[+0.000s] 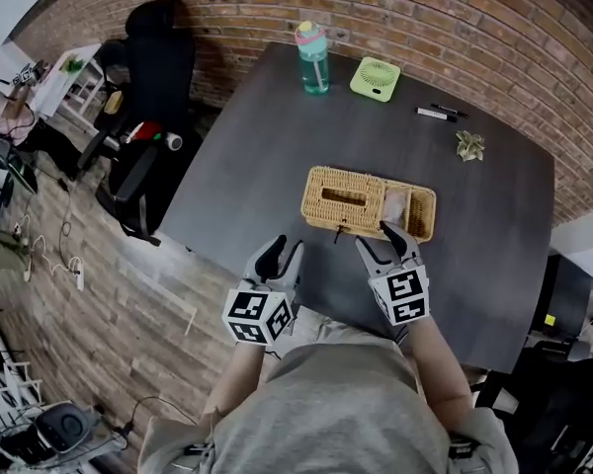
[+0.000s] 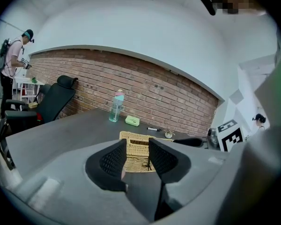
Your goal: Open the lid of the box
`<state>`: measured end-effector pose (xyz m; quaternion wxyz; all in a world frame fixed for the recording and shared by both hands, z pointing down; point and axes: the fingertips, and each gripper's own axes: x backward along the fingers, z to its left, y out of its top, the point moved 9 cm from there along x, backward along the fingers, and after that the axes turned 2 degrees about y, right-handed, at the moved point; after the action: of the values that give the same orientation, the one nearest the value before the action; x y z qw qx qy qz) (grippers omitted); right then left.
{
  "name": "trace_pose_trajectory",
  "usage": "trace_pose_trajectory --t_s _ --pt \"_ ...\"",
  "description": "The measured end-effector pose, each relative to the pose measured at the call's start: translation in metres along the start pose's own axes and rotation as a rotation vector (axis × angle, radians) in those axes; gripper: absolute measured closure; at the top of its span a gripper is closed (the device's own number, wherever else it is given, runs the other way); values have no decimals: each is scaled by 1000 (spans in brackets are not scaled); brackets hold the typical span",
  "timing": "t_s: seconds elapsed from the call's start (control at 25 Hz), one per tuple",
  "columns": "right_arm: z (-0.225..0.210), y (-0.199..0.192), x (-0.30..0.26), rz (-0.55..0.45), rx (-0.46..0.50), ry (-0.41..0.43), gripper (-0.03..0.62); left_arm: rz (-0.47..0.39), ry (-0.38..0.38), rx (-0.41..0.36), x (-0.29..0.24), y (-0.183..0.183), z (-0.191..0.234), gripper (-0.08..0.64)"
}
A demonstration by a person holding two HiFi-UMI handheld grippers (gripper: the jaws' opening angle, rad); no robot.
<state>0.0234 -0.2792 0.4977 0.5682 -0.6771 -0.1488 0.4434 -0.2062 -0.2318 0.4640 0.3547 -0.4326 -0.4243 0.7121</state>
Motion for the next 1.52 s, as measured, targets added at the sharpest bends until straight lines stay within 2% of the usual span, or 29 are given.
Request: trace_pose_trajectory --t_s 0.44,0.72,1.28,1.52 --pt "-15 -25 -26 139 90 -15 351 15 -11 -8 -22 6 0 410" --pt "-17 -30 -35 185 143 -67 350 25 -15 -14 -25 3 -1 410" --pt "-17 -29 -35 196 135 -85 351 24 8 -3 -13 1 -2 410" --pt "-17 -19 -28 163 160 -89 357 21 10 0 -9 0 -3 410"
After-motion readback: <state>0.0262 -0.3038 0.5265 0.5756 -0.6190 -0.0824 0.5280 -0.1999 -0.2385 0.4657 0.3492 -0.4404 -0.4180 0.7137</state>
